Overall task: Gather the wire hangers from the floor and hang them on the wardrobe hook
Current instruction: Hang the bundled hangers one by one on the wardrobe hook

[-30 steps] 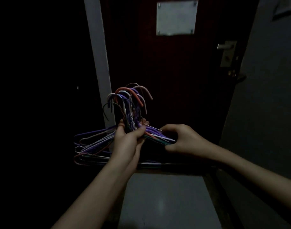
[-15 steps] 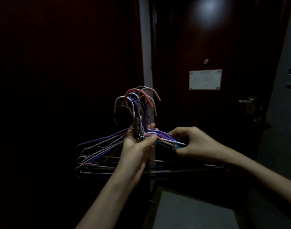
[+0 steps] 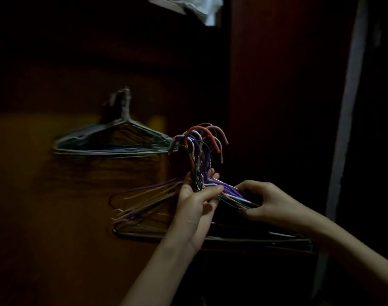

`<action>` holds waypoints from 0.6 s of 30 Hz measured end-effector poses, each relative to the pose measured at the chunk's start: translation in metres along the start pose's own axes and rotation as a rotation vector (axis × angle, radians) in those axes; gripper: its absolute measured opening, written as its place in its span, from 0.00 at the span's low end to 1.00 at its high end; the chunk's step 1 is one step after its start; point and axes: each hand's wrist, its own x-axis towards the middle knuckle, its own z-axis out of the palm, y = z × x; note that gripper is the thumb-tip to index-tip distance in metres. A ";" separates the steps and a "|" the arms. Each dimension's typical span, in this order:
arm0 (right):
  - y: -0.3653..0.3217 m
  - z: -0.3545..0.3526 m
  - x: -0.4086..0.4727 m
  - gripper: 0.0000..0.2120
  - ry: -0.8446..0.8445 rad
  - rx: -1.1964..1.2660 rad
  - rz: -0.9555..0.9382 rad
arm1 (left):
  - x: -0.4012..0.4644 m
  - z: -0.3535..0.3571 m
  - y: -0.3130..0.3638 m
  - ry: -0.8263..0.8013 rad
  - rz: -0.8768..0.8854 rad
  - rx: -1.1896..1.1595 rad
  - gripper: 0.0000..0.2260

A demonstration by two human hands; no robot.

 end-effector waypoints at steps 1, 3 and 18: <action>-0.010 0.013 0.014 0.19 -0.025 -0.013 -0.016 | -0.002 -0.012 0.014 0.031 0.019 -0.012 0.18; -0.031 0.040 0.039 0.19 -0.053 -0.057 -0.036 | -0.004 -0.038 0.039 0.090 0.054 -0.038 0.21; -0.082 0.103 0.093 0.16 -0.002 -0.071 -0.114 | -0.003 -0.103 0.117 0.277 0.185 -0.037 0.28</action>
